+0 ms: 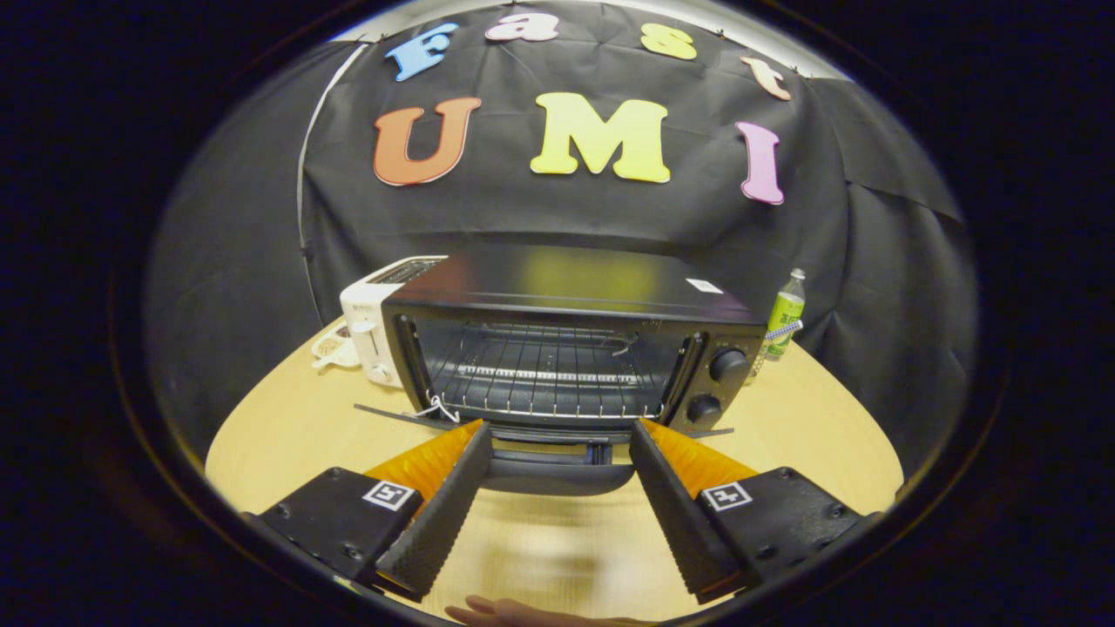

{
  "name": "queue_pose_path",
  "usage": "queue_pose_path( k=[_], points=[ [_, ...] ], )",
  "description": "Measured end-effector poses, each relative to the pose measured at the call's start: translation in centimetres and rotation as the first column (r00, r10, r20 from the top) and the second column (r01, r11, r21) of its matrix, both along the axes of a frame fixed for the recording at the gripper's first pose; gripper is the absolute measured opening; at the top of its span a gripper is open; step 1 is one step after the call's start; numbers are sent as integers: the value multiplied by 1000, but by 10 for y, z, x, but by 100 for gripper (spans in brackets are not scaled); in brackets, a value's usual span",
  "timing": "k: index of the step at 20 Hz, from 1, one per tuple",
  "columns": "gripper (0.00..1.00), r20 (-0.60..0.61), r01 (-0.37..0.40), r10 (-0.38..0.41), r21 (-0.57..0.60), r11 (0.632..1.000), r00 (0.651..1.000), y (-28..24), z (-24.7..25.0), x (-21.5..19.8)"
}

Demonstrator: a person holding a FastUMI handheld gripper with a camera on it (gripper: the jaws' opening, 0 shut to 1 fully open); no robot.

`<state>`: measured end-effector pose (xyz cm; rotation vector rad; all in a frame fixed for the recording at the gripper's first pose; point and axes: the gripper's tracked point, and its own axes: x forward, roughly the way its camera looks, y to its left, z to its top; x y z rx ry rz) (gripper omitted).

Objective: Open the toaster oven, put the food inside, and close the toaster oven door.

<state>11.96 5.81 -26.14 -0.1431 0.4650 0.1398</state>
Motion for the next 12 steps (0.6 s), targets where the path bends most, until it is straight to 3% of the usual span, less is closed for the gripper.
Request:
queue_pose_path(
  k=[12],
  points=[
    [100, -64, 2, -3, -17, 1000, 998, -13, -58, -42]
  ],
)
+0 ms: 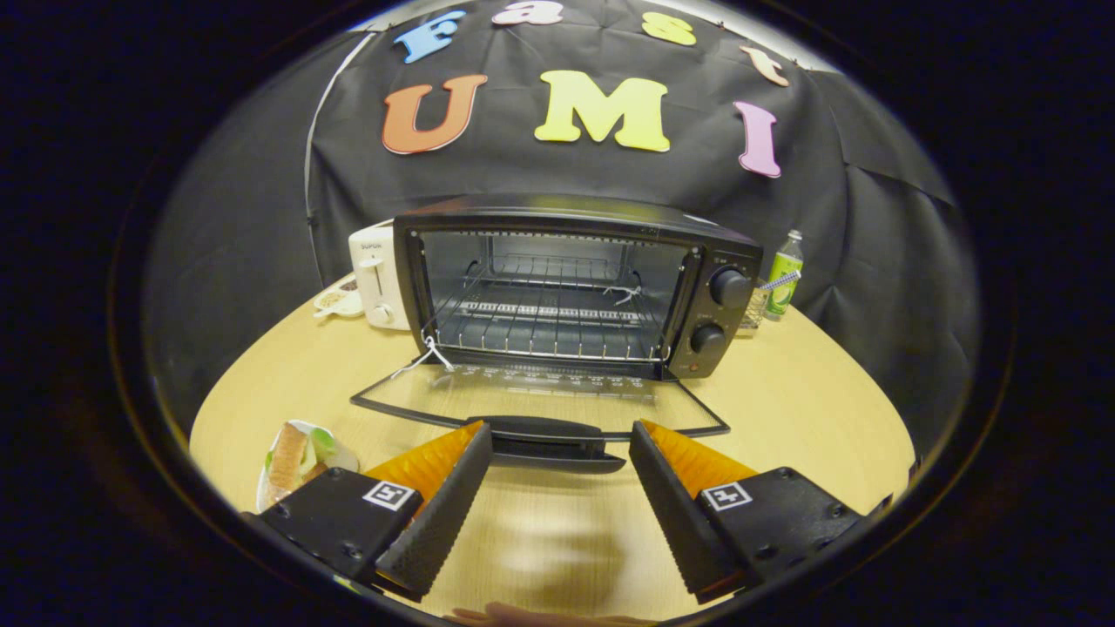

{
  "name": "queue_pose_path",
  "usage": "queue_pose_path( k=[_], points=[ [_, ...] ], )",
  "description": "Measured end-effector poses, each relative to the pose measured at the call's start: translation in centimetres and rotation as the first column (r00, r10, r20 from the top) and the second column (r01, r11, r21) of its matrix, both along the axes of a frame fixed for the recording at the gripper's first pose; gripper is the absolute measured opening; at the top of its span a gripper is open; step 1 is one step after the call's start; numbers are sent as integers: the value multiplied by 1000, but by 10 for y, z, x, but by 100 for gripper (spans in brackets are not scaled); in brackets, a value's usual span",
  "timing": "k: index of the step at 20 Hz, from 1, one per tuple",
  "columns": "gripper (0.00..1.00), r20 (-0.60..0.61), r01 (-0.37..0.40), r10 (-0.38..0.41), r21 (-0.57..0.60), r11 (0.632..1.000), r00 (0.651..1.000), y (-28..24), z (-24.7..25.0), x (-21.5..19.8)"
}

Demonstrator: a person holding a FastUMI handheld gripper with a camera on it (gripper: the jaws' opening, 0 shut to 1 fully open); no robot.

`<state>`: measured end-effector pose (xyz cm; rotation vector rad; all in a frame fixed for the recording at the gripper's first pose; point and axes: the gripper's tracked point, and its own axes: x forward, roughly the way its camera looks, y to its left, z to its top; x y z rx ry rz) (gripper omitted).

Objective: Open the toaster oven, put the food inside, and close the toaster oven door.

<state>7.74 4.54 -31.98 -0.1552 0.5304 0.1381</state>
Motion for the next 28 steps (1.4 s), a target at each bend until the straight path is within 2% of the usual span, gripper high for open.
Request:
queue_pose_path(
  k=[6, 10, 11, 12, 17, 19, 22, 24, 28],
  points=[
    [100, -21, 4, -4, 6, 1000, 1000, -1, -13, -6],
    [100, -122, 16, -15, 9, 1000, 992, -4, -38, -16],
    [100, -81, 17, -15, 21, 1000, 997, -3, -33, -7],
    [100, -88, 7, -6, 13, 1000, 996, -2, -37, -9],
    [100, -149, -74, 80, 49, 996, 986, 0, -26, -21],
    [100, -157, -160, 178, 121, 980, 971, 15, -9, -29],
    [99, -207, -242, 309, 294, 924, 928, 37, 19, -44],
    [97, -269, -263, 391, 410, 873, 880, 53, 30, -56],
    [93, -442, -261, 551, 562, 785, 708, 89, 32, -95]
  ],
)
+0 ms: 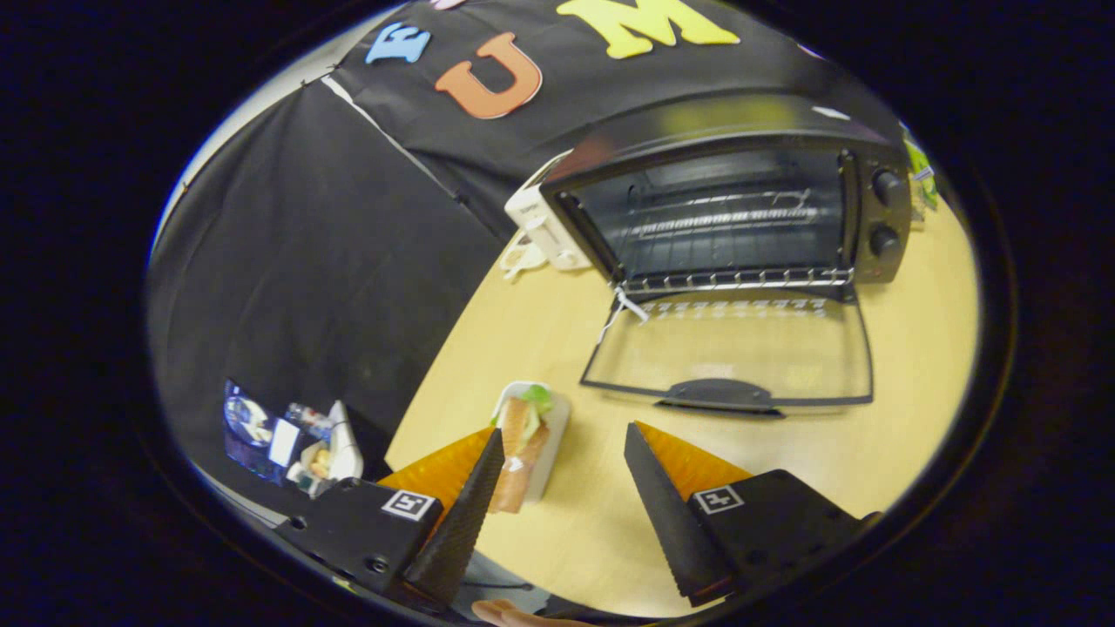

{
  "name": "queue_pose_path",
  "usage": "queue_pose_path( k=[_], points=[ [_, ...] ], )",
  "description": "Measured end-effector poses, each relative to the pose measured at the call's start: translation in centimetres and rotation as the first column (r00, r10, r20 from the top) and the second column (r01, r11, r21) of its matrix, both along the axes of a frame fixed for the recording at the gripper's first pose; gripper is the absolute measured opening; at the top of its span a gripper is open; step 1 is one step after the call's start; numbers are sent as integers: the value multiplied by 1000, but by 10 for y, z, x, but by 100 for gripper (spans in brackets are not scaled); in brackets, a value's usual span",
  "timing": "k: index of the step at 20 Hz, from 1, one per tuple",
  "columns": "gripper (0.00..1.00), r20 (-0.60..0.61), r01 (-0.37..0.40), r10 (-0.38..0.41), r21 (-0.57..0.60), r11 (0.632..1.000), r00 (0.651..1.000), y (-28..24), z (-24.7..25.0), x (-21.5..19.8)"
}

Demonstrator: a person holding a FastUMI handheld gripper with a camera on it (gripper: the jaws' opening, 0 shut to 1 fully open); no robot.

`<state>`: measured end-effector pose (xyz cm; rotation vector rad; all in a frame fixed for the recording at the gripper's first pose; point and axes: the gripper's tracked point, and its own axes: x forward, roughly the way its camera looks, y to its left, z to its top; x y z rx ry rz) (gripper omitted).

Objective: Open the toaster oven, put the food inside, and close the toaster oven door.

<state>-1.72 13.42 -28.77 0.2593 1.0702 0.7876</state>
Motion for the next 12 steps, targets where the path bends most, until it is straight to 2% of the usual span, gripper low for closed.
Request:
queue_pose_path(
  k=[3, 6, 8, 12],
  points=[
    [86, -111, -60, 62, 21, 998, 992, 11, -15, -15],
    [78, -196, -86, 91, 33, 996, 976, 17, -19, -23],
    [73, -230, -92, 99, 42, 995, 968, 20, -22, -23],
    [69, -290, -89, 103, 60, 994, 951, 31, -33, -23]
  ],
)
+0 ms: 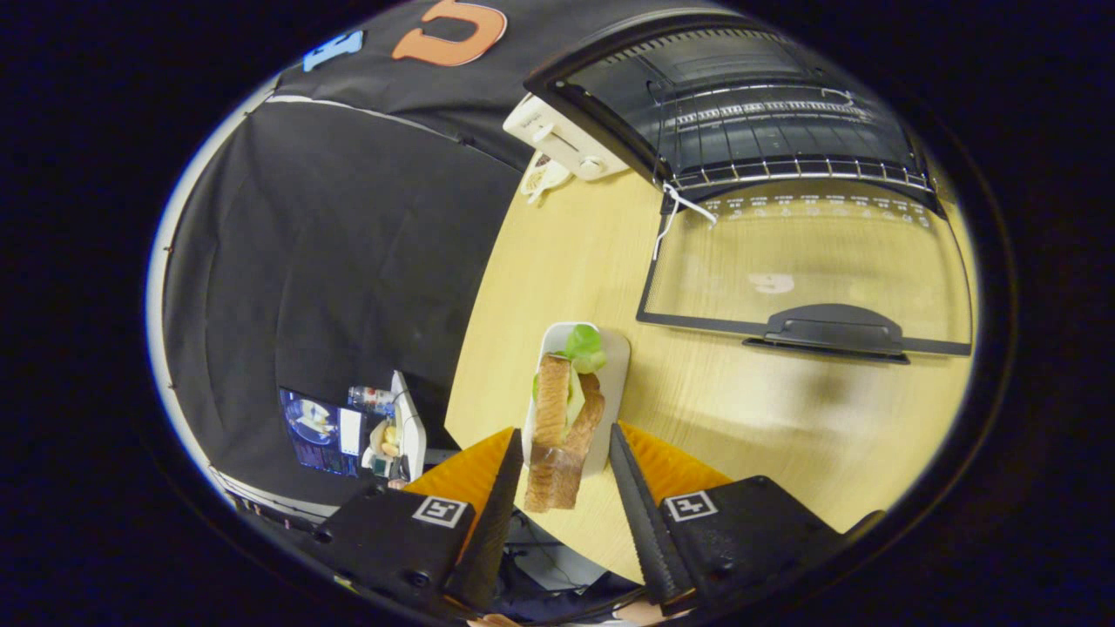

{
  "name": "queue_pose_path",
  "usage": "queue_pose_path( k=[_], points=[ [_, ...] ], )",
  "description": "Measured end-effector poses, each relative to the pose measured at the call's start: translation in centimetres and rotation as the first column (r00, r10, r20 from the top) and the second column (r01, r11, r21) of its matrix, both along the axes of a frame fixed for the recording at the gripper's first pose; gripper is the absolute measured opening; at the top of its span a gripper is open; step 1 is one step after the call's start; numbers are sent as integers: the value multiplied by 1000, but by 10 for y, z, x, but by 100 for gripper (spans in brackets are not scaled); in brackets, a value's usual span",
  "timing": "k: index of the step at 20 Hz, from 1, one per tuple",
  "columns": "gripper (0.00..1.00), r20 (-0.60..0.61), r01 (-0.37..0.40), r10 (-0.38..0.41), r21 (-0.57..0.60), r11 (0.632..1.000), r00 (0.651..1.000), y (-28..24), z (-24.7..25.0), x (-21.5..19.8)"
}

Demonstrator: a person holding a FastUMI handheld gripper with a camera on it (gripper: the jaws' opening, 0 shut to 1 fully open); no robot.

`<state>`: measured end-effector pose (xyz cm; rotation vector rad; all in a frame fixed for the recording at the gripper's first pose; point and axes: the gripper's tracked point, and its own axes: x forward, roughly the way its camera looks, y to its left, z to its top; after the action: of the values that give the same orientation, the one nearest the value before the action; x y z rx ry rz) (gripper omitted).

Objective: Open the toaster oven, put the food inside, and close the toaster oven door.

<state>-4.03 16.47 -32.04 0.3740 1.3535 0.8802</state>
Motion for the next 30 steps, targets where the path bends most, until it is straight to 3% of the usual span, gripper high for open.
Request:
queue_pose_path(
  k=[3, 4, 8, 15, 19, 23, 28, 30],
  points=[
    [60, -28, 7, -7, -7, 1000, 1000, 8, -7, -2],
    [46, -25, 8, -8, -10, 1000, 1000, 10, -7, -1],
    [38, -34, 27, -27, -4, 1000, 999, 8, -3, -4],
    [36, -32, 67, -65, 82, 994, 997, -10, 27, -5],
    [36, 12, 203, -209, 188, 961, 978, -28, 46, 25],
    [36, 63, 362, -404, 336, 869, 912, -52, 63, 77],
    [35, 22, 578, -672, 488, 653, 740, -89, 68, 141],
    [35, -14, 634, -741, 530, 564, 671, -101, 70, 157]
  ],
)
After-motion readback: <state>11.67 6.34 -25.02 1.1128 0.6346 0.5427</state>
